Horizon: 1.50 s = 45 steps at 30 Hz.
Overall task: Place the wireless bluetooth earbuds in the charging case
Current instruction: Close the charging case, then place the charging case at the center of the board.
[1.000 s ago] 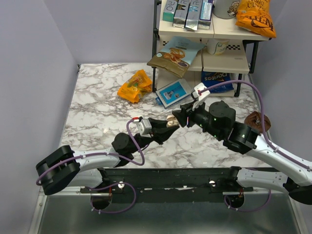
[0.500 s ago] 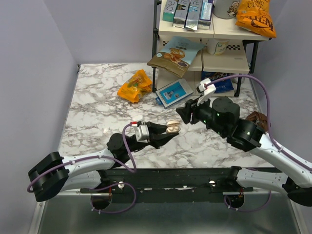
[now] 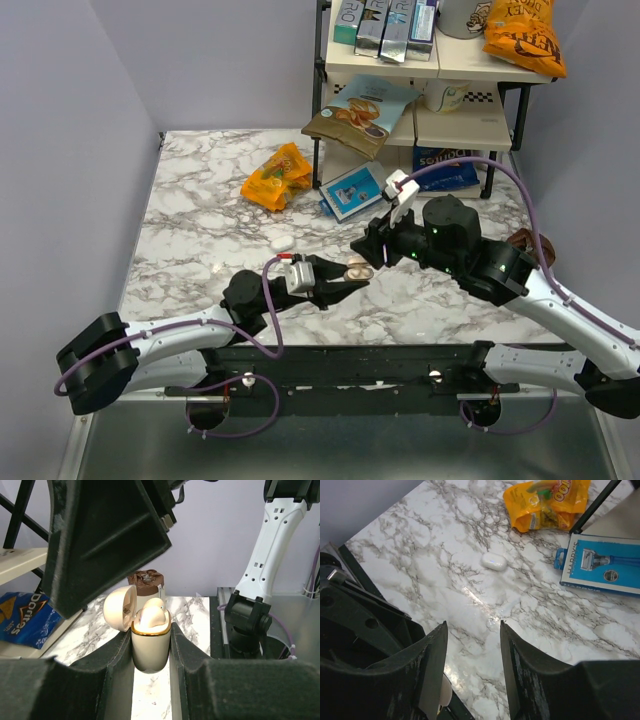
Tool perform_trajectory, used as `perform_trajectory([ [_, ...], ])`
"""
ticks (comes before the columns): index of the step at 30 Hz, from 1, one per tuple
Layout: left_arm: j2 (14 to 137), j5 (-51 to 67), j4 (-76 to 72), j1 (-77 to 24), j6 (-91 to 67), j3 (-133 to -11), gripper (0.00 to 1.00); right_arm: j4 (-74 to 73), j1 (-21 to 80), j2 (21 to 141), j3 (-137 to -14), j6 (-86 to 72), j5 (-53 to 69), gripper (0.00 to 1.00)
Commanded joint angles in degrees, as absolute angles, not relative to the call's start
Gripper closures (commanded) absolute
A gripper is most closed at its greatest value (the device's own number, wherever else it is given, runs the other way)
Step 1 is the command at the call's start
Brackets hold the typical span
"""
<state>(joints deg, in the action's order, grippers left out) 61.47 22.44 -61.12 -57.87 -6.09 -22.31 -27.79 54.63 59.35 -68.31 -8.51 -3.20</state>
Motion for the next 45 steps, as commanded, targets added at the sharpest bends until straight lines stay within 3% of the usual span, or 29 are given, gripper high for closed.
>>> perform_trajectory([
  [1,61.9,21.0,-63.4,-57.7,-3.7,-24.3,1.0,-30.8,54.6,58.4,-68.6,-7.1,1.7,0.46],
  [16,63.1,17.9,-65.6,-56.9,-4.7,-24.7,1.0,-30.5,54.6,55.6,-66.6,-8.6,1.3,0.46],
  [25,67.0,9.4,-54.9,-52.8,-15.4,-24.5,1.0,-28.0,51.0,52.2,-61.7,-19.3,-20.7,0.39],
  [29,73.9,9.2,-46.9,-47.7,-27.6,-26.7,1.0,-24.9,47.7,51.7,-56.3,-22.1,-18.6,0.38],
  [33,82.5,12.4,-32.8,-43.6,-32.6,-36.7,1.0,-24.6,47.6,53.0,-53.8,-22.3,-17.0,0.39],
  [45,105.7,17.0,-23.6,-36.6,-37.7,-51.4,1.0,-24.9,47.6,48.8,-50.3,-20.8,-17.1,0.38],
])
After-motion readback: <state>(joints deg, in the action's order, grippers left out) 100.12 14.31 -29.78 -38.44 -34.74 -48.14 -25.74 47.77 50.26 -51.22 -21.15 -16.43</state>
